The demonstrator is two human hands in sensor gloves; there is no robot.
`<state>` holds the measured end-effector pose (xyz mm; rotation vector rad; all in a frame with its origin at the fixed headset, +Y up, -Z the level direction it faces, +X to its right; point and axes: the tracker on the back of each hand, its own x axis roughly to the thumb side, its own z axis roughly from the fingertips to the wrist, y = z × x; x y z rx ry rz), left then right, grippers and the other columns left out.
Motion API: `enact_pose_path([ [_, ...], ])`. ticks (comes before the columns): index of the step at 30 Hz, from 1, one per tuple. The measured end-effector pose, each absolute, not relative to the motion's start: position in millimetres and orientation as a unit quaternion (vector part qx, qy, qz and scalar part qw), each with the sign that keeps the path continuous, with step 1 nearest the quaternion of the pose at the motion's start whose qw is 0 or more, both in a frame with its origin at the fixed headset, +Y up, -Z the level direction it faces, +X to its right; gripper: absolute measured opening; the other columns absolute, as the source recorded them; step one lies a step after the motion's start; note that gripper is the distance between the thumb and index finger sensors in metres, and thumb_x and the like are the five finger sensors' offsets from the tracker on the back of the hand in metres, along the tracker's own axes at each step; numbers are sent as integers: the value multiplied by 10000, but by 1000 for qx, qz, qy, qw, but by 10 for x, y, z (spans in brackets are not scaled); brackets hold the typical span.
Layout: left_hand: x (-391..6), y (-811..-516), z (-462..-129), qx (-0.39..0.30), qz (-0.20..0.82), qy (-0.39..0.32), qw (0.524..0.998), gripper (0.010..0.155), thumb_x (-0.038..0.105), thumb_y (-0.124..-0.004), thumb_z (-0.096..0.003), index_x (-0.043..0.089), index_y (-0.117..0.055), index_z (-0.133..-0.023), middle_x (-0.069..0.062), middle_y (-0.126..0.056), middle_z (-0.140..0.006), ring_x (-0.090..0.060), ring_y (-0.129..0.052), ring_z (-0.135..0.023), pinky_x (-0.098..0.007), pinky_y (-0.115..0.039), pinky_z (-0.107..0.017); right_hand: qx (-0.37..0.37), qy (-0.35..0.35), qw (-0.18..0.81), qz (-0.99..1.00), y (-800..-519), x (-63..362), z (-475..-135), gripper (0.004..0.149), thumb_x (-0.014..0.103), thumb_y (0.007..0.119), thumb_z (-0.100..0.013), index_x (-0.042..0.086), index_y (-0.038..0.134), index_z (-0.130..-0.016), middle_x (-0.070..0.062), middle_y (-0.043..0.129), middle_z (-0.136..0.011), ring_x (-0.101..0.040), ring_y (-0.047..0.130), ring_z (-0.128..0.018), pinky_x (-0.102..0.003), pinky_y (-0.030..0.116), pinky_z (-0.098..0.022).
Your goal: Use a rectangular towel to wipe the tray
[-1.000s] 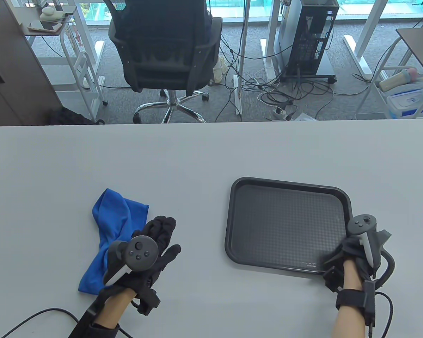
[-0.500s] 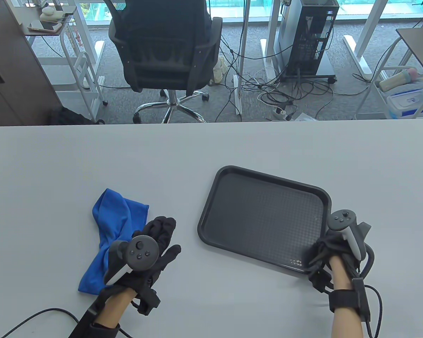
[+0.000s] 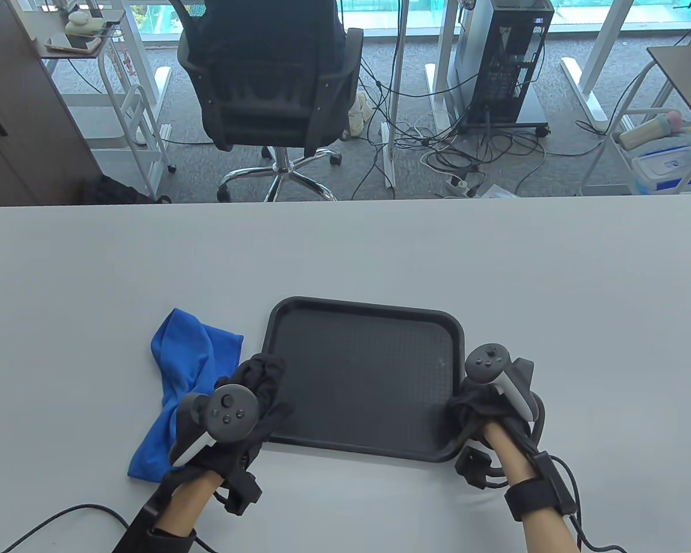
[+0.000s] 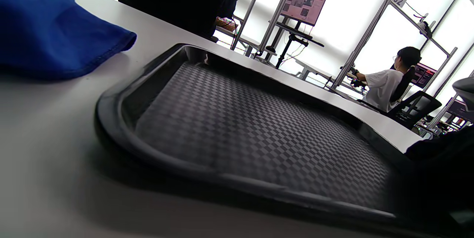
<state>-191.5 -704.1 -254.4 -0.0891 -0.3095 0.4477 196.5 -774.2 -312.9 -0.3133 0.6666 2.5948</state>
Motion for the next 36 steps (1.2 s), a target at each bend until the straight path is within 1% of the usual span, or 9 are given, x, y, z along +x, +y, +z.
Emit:
enact_pose_path([
  [6,-1917,-7044,-2545,-46,220,-151,963,710,461,-635,-536,213,-331,-1127,-169,-332,-1192,-432,-395,-1133,-747,-330,-701,-89,265,202,938,-7736,1757,-3070,613,301,815,-443,-53,540,-861,-138,838,-562,-209,955,-299,-391,832,-209],
  [17,-1953,-7019,-2556,-43,226,-144,962,715,466,-637,-533,215,-329,-1128,-172,-326,-1193,-434,-392,-1134,-749,-327,-700,-69,283,190,938,-7725,1688,-3049,608,290,820,-443,-44,538,-866,-144,835,-573,-223,954,-314,-403,829,-224],
  [21,-2032,-6985,-2577,-35,240,-128,962,719,467,-638,-533,215,-324,-1129,-176,-317,-1194,-437,-383,-1135,-752,-316,-701,-68,283,190,938,-7724,1684,-3044,608,291,819,-443,-39,536,-868,-143,834,-573,-225,953,-319,-405,828,-228],
  [24,-2154,-6936,-2605,-19,247,-94,964,722,464,-644,-531,214,-324,-1129,-178,-314,-1195,-440,-375,-1137,-755,-304,-703,-70,284,195,936,-7727,1688,-3039,609,293,817,-445,-36,532,-870,-142,831,-575,-226,951,-324,-407,827,-233],
  [27,-2357,-6903,-2646,-13,239,-30,970,739,468,-649,-530,213,-302,-1131,-188,-294,-1196,-449,-361,-1138,-759,-295,-703,-72,287,199,934,-7724,1692,-3035,609,296,815,-446,-33,530,-872,-141,830,-576,-228,952,-327,-409,827,-236],
  [29,-2507,-6922,-2672,-33,227,20,973,760,476,-651,-530,211,-270,-1132,-199,-268,-1196,-452,-348,-1140,-761,-288,-703,-74,288,201,933,-7721,1695,-3033,609,299,816,-445,-31,533,-872,-141,835,-570,-230,955,-321,-411,829,-230],
  [32,-2787,-7025,-2731,-65,208,95,971,782,487,-661,-525,210,-252,-1131,-209,-255,-1193,-456,-353,-1138,-760,-297,-705,-77,290,206,931,-7718,1703,-3031,606,303,815,-447,-25,535,-872,-140,846,-556,-232,961,-308,-412,831,-220],
  [36,-3059,-7212,-2783,-114,201,170,958,819,503,-688,-505,207,-250,-1129,-219,-256,-1188,-452,-386,-1133,-752,-326,-709,-79,292,210,930,-7708,1710,-3026,604,309,812,-448,-21,536,-873,-139,857,-542,-236,968,-293,-413,834,-210],
])
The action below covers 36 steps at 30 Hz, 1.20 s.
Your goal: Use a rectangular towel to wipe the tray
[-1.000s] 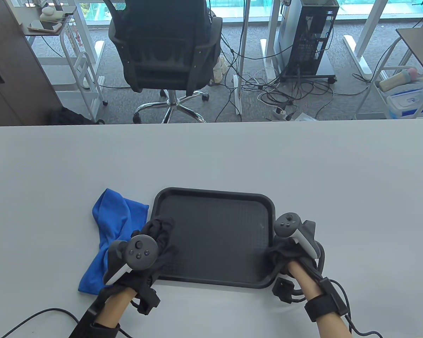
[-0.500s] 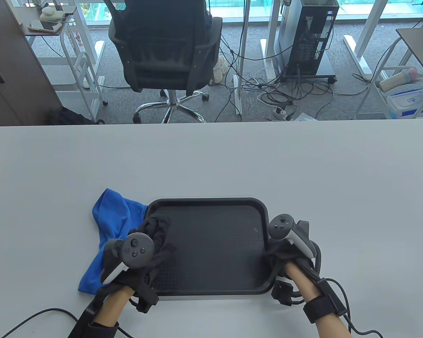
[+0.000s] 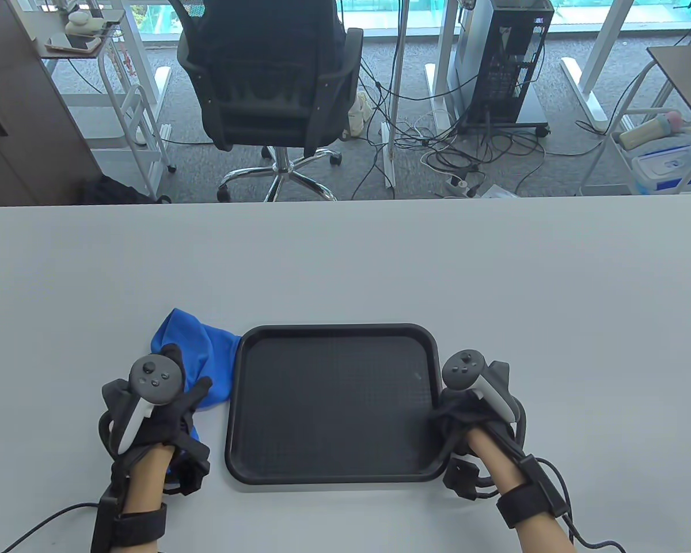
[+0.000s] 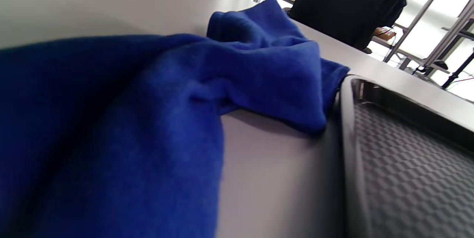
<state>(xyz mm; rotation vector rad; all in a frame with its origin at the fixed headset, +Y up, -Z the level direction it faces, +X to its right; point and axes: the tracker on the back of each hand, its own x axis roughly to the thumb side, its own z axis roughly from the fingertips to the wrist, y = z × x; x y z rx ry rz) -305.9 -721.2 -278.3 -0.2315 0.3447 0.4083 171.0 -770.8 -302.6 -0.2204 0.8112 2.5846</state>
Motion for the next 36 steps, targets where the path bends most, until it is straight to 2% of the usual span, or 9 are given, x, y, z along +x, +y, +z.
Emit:
enact_pose_path([
  [5,-3173,-7479,-2809,-220,182,212,935,861,498,-728,-483,207,-235,-1127,-232,-205,-1181,-448,-346,-1140,-752,-298,-716,-80,293,213,929,-7701,1716,-3025,602,307,810,-449,-21,536,-874,-140,863,-536,-239,972,-286,-416,836,-205],
  [8,-3151,-7595,-2827,-254,159,219,929,864,485,-737,-480,196,-238,-1123,-239,-191,-1172,-443,-338,-1141,-745,-299,-719,-81,295,213,928,-7697,1717,-3025,603,303,807,-451,-22,533,-878,-142,865,-535,-241,973,-284,-416,835,-203],
  [10,-3144,-7644,-2836,-251,139,225,931,850,468,-738,-484,190,-251,-1122,-235,-195,-1170,-436,-334,-1136,-738,-301,-721,-81,296,214,928,-7695,1719,-3025,603,302,807,-451,-21,532,-879,-143,866,-533,-243,973,-283,-418,835,-203],
  [15,-3071,-7713,-2839,-236,83,237,939,801,440,-722,-501,187,-280,-1119,-220,-212,-1169,-429,-333,-1126,-706,-335,-733,-82,296,215,927,-7693,1722,-3023,604,303,805,-452,-21,530,-880,-143,866,-532,-245,972,-285,-420,834,-205],
  [19,-3021,-7698,-2845,-220,62,238,944,788,424,-730,-494,175,-319,-1118,-224,-284,-1168,-426,-411,-1107,-685,-378,-737,-82,297,213,927,-7691,1721,-3021,606,305,804,-453,-20,525,-881,-144,862,-534,-243,970,-288,-420,834,-207],
  [25,-3009,-7628,-2860,-168,18,252,953,714,338,-782,-491,161,-444,-1095,-203,-522,-1123,-311,-701,-936,-570,-556,-725,-90,282,218,930,-7695,1745,-3029,593,337,811,-443,-10,570,-860,-131,882,-502,-233,982,-256,-413,842,-186],
  [28,-3065,-7552,-2848,-142,60,253,955,677,311,-785,-492,162,-491,-1083,-196,-602,-1094,-254,-811,-858,-545,-631,-696,-95,267,221,933,-7700,1761,-3041,566,356,813,-437,-16,629,-822,-123,909,-462,-231,994,-217,-411,847,-159],
  [36,-3116,-7156,-2770,-29,161,228,960,644,321,-753,-509,169,-505,-1084,-198,-631,-1085,-254,-832,-839,-550,-643,-682,-97,250,202,942,-7694,1735,-3044,546,380,808,-436,-14,668,-787,-112,928,-423,-225,1001,-180,-405,852,-132],
])
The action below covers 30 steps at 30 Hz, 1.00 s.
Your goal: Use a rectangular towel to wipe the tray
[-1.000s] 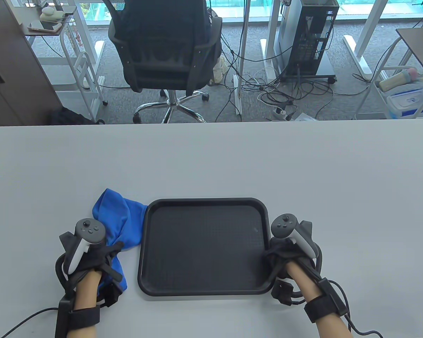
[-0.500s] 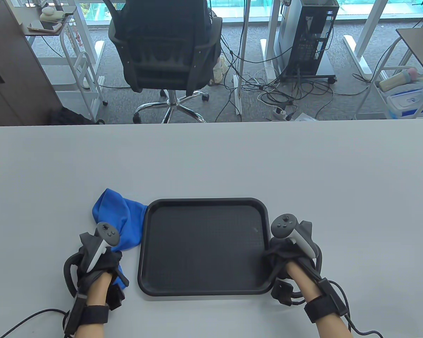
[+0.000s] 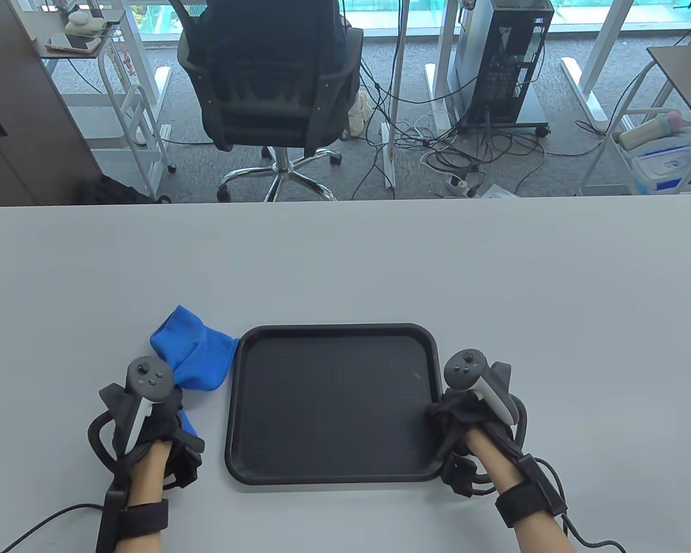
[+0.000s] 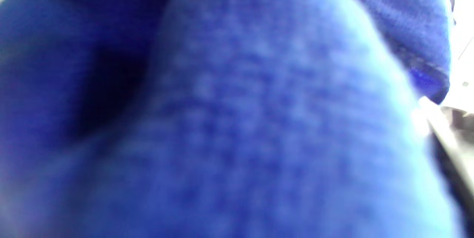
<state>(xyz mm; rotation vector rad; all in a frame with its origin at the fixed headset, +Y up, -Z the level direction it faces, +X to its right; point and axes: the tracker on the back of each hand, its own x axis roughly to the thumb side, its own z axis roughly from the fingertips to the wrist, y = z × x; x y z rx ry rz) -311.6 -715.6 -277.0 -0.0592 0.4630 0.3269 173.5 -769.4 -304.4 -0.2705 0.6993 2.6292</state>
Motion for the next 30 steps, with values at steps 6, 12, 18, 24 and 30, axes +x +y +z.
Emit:
enact_pose_path([
  [6,-2942,-6678,-2620,63,235,128,961,627,315,-742,-520,164,-523,-1088,-206,-647,-1083,-273,-841,-829,-564,-644,-672,-95,259,206,939,-7695,1733,-3043,538,375,801,-442,-10,658,-790,-114,920,-433,-228,996,-193,-408,848,-144],
  [12,-2384,-6313,-2547,91,247,-17,965,614,322,-734,-530,176,-536,-1093,-201,-658,-1086,-273,-850,-830,-567,-653,-665,-95,269,212,935,-7693,1730,-3038,532,363,789,-453,-6,637,-806,-123,905,-453,-235,987,-214,-415,842,-161],
  [18,-1676,-6178,-2801,29,242,-107,964,619,324,-742,-529,184,-532,-1095,-188,-650,-1096,-269,-843,-845,-567,-648,-669,-95,276,214,932,-7690,1727,-3040,531,351,786,-457,-9,628,-814,-131,900,-467,-244,985,-231,-423,840,-173],
  [24,-949,-6281,-3161,4,160,-148,976,617,323,-750,-524,204,-537,-1091,-169,-652,-1099,-261,-845,-847,-563,-650,-671,-89,283,207,932,-7688,1720,-3046,524,343,787,-459,-16,630,-807,-132,900,-471,-246,988,-234,-423,842,-173],
  [30,-309,-6741,-3455,-46,31,-184,981,604,323,-755,-518,212,-567,-1081,-151,-678,-1092,-255,-858,-842,-558,-656,-672,-87,285,209,931,-7689,1719,-3051,524,340,788,-458,-17,628,-806,-133,899,-470,-246,987,-233,-424,841,-173],
])
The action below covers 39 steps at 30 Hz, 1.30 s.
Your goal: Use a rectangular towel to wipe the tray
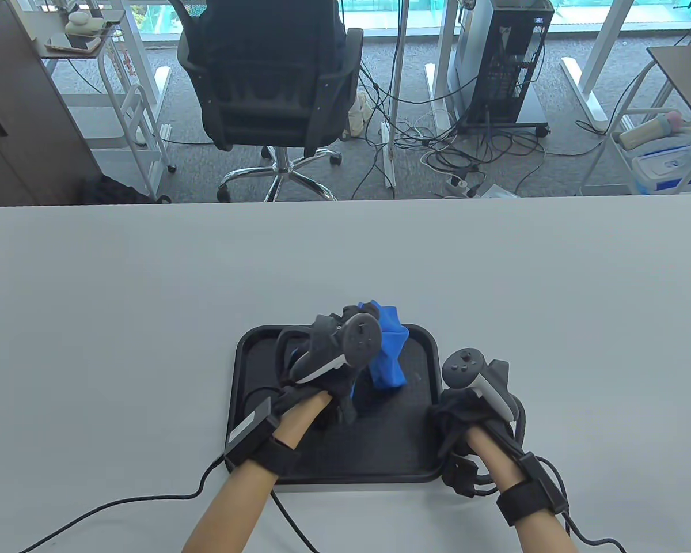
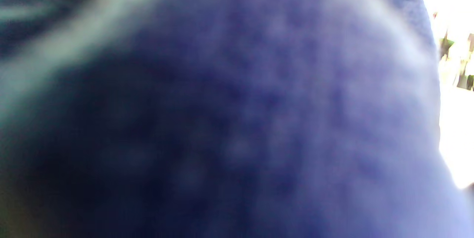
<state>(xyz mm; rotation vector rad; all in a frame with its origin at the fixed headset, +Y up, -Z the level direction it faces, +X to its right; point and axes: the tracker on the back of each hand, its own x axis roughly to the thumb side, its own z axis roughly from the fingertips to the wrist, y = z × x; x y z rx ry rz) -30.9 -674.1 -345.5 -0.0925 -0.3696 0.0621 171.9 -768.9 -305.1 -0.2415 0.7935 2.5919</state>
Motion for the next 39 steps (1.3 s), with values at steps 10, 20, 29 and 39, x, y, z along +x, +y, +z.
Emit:
enact_pose_path([
  [10,194,-7478,-3471,-149,-133,-251,947,581,327,-764,-509,257,-559,-1048,-84,-679,-1095,-218,-872,-819,-520,-689,-661,-89,291,209,929,-7688,1713,-3052,521,342,786,-461,-13,621,-806,-133,896,-473,-245,985,-235,-421,841,-171],
  [20,-149,-7461,-3563,-178,-129,-220,950,569,302,-761,-511,270,-551,-1039,-63,-650,-1107,-227,-850,-827,-520,-682,-652,-106,273,210,933,-7702,1725,-3042,492,385,781,-458,22,660,-768,-121,926,-403,-208,1007,-121,-343,862,-33],
  [29,-986,-7459,-3546,-200,-100,-162,961,563,298,-763,-510,272,-562,-1036,-56,-648,-1103,-235,-844,-826,-521,-681,-650,-114,255,219,935,-7723,1731,-3031,475,395,767,-462,21,677,-739,-129,924,-363,-209,1002,-78,-335,860,2],
  [39,-1582,-7437,-3274,-228,-74,-164,957,561,291,-767,-506,258,-577,-1032,-72,-646,-1094,-253,-832,-828,-524,-678,-650,-124,241,229,935,-7736,1740,-3012,469,396,766,-460,22,688,-733,-133,922,-350,-213,998,-66,-340,857,7],
])
